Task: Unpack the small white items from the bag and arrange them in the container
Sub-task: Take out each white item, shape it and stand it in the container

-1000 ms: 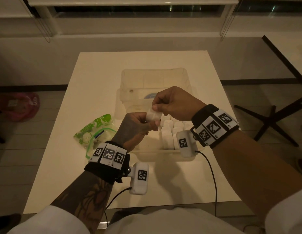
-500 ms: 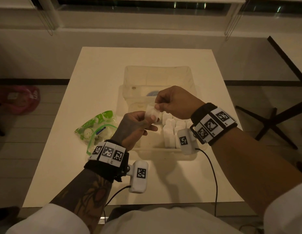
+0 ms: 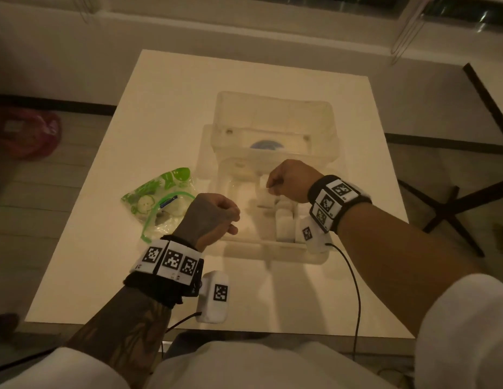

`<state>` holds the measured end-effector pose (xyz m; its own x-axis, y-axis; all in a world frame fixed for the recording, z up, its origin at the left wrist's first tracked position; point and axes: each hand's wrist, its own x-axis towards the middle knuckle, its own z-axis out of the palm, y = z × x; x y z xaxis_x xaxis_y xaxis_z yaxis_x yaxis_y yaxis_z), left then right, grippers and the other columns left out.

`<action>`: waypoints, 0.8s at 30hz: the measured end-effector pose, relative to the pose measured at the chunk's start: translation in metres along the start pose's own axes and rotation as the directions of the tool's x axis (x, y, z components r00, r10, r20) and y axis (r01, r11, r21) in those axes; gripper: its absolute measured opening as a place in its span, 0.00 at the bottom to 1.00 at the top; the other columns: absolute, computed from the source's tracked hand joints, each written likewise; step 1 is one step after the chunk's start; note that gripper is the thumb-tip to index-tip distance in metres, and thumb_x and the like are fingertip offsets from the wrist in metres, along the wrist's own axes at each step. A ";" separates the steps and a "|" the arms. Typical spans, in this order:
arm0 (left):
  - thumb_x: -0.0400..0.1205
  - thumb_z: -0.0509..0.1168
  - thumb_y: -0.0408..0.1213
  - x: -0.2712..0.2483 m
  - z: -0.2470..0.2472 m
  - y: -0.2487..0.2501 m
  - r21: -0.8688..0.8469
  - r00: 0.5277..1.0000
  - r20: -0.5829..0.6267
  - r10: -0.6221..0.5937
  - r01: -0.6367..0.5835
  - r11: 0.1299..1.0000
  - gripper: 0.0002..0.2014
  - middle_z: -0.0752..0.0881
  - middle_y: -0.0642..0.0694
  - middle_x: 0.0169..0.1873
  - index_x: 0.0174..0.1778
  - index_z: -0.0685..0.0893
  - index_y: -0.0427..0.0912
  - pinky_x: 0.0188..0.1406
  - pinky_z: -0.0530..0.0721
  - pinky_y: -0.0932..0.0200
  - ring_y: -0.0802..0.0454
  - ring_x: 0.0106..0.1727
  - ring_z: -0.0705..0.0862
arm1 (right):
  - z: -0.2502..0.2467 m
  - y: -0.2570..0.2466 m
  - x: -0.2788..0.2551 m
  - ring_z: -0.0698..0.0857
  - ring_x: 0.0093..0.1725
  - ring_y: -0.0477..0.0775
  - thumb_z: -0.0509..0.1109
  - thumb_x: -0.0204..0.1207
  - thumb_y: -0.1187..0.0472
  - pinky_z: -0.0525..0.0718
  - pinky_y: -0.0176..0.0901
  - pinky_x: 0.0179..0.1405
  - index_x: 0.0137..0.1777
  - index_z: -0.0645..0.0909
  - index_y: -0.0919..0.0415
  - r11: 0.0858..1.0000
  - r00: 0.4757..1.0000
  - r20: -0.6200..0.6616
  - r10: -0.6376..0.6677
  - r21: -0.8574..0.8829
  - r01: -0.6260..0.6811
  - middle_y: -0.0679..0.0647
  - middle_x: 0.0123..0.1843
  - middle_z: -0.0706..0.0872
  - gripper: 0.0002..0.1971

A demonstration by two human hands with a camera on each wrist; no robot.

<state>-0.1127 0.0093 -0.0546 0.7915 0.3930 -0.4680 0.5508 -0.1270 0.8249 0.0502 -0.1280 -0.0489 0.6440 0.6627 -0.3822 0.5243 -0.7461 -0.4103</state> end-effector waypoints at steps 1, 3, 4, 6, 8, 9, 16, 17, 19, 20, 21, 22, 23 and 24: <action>0.81 0.66 0.32 0.001 -0.001 -0.001 0.023 1.000 -0.003 -0.004 0.004 1.000 0.03 0.91 0.45 0.38 0.43 0.86 0.40 0.22 0.78 0.65 0.53 0.30 0.89 | 0.002 0.000 0.004 0.81 0.41 0.43 0.74 0.76 0.60 0.74 0.36 0.47 0.51 0.90 0.56 1.000 1.000 0.017 0.013 -0.015 -0.013 0.49 0.47 0.89 0.06; 0.81 0.66 0.32 0.002 -0.002 -0.003 0.046 1.000 -0.003 -0.017 0.017 0.999 0.03 0.91 0.45 0.38 0.44 0.86 0.39 0.22 0.78 0.65 0.53 0.30 0.89 | 0.006 0.000 0.011 0.81 0.39 0.42 0.74 0.75 0.60 0.75 0.36 0.45 0.49 0.90 0.55 0.999 0.998 0.039 0.047 -0.027 -0.046 0.49 0.47 0.90 0.05; 0.81 0.66 0.33 0.002 -0.003 -0.003 0.046 1.000 -0.002 -0.026 0.026 0.999 0.04 0.91 0.45 0.38 0.44 0.86 0.39 0.21 0.77 0.66 0.53 0.31 0.89 | 0.008 0.000 0.014 0.81 0.40 0.43 0.75 0.75 0.60 0.75 0.36 0.45 0.49 0.90 0.55 0.997 0.997 0.043 0.064 -0.036 -0.063 0.49 0.47 0.90 0.05; 0.82 0.66 0.34 0.003 -0.004 -0.004 0.040 0.999 -0.003 -0.041 0.041 0.998 0.04 0.91 0.45 0.38 0.45 0.86 0.38 0.20 0.75 0.67 0.54 0.30 0.89 | 0.010 -0.001 0.020 0.81 0.44 0.45 0.75 0.75 0.60 0.74 0.36 0.46 0.49 0.90 0.56 0.994 0.996 0.040 0.085 -0.070 -0.083 0.49 0.49 0.89 0.06; 0.82 0.66 0.34 0.003 -0.004 -0.004 0.042 0.999 -0.001 -0.052 0.052 0.998 0.05 0.91 0.45 0.37 0.46 0.86 0.38 0.19 0.74 0.69 0.55 0.29 0.88 | 0.012 -0.002 0.025 0.84 0.46 0.49 0.74 0.75 0.62 0.77 0.37 0.46 0.50 0.90 0.59 0.988 0.993 0.038 0.110 -0.117 -0.105 0.51 0.49 0.90 0.06; 0.82 0.66 0.35 0.003 -0.005 -0.004 0.042 0.999 0.000 -0.054 0.054 0.998 0.05 0.91 0.45 0.37 0.45 0.86 0.38 0.19 0.74 0.69 0.55 0.28 0.88 | 0.012 -0.002 0.028 0.85 0.47 0.51 0.75 0.75 0.62 0.80 0.39 0.47 0.50 0.91 0.60 0.983 0.991 0.033 0.127 -0.138 -0.121 0.53 0.49 0.90 0.07; 0.81 0.67 0.37 0.003 -0.010 -0.005 0.060 0.998 -0.065 -0.010 0.014 0.998 0.06 0.91 0.45 0.36 0.43 0.87 0.39 0.25 0.79 0.64 0.54 0.27 0.85 | 0.013 -0.003 0.037 0.86 0.52 0.61 0.76 0.73 0.56 0.85 0.50 0.53 0.55 0.85 0.62 0.937 0.984 -0.072 0.161 -0.303 -0.176 0.59 0.53 0.87 0.14; 0.81 0.68 0.37 0.003 -0.011 -0.005 0.076 0.997 -0.076 0.006 0.000 0.997 0.06 0.90 0.45 0.35 0.42 0.87 0.40 0.25 0.80 0.64 0.54 0.27 0.85 | 0.013 -0.003 0.037 0.86 0.52 0.60 0.76 0.74 0.55 0.85 0.50 0.53 0.57 0.84 0.63 0.931 0.984 -0.084 0.158 -0.320 -0.177 0.59 0.54 0.87 0.16; 0.80 0.68 0.37 0.002 -0.013 -0.005 0.105 0.995 -0.096 0.035 -0.025 0.994 0.06 0.90 0.44 0.34 0.39 0.87 0.40 0.27 0.81 0.62 0.53 0.27 0.83 | 0.011 -0.003 0.036 0.86 0.52 0.59 0.75 0.74 0.53 0.85 0.50 0.53 0.58 0.82 0.62 0.925 0.982 -0.104 0.155 -0.334 -0.181 0.58 0.54 0.86 0.18; 0.80 0.68 0.37 0.003 -0.014 -0.005 0.110 0.993 -0.106 0.044 -0.032 0.993 0.07 0.90 0.43 0.34 0.38 0.87 0.40 0.30 0.82 0.59 0.53 0.28 0.83 | 0.011 -0.003 0.036 0.85 0.52 0.59 0.75 0.74 0.52 0.85 0.50 0.53 0.58 0.82 0.62 0.924 0.982 -0.110 0.155 -0.335 -0.184 0.58 0.53 0.86 0.18; 0.80 0.68 0.36 0.003 -0.015 -0.006 0.111 0.992 -0.116 0.051 -0.038 0.993 0.07 0.90 0.43 0.34 0.37 0.87 0.40 0.33 0.83 0.58 0.53 0.29 0.83 | 0.011 -0.003 0.036 0.85 0.52 0.59 0.75 0.74 0.52 0.85 0.50 0.53 0.58 0.82 0.62 0.927 0.982 -0.111 0.152 -0.330 -0.180 0.57 0.53 0.86 0.17; 0.80 0.68 0.36 0.003 -0.016 -0.006 0.115 0.990 -0.130 0.058 -0.043 0.992 0.07 0.90 0.44 0.34 0.37 0.87 0.40 0.34 0.82 0.58 0.53 0.29 0.82 | 0.012 -0.004 0.036 0.85 0.52 0.59 0.75 0.74 0.53 0.85 0.49 0.52 0.57 0.82 0.62 0.932 0.984 -0.102 0.145 -0.320 -0.171 0.57 0.51 0.85 0.17; 0.80 0.68 0.36 0.003 -0.016 -0.008 0.122 0.987 -0.148 0.066 -0.048 0.991 0.07 0.90 0.45 0.33 0.37 0.87 0.41 0.34 0.81 0.60 0.54 0.29 0.82 | 0.012 -0.005 0.036 0.86 0.51 0.58 0.74 0.74 0.54 0.85 0.48 0.51 0.55 0.83 0.63 0.941 0.986 -0.085 0.141 -0.299 -0.160 0.56 0.49 0.85 0.15; 0.80 0.68 0.36 0.003 -0.016 -0.009 0.131 0.983 -0.169 0.072 -0.050 0.990 0.07 0.89 0.46 0.33 0.38 0.87 0.41 0.32 0.79 0.61 0.55 0.29 0.82 | 0.013 -0.007 0.036 0.86 0.50 0.58 0.74 0.74 0.55 0.85 0.46 0.50 0.54 0.85 0.63 0.951 0.989 -0.061 0.137 -0.271 -0.149 0.56 0.46 0.85 0.13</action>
<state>-0.1197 0.0265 -0.0582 0.7732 0.5308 -0.3469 0.5403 -0.2650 0.7987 0.0628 -0.0982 -0.0702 0.7426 0.5491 -0.3835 0.5538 -0.8254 -0.1093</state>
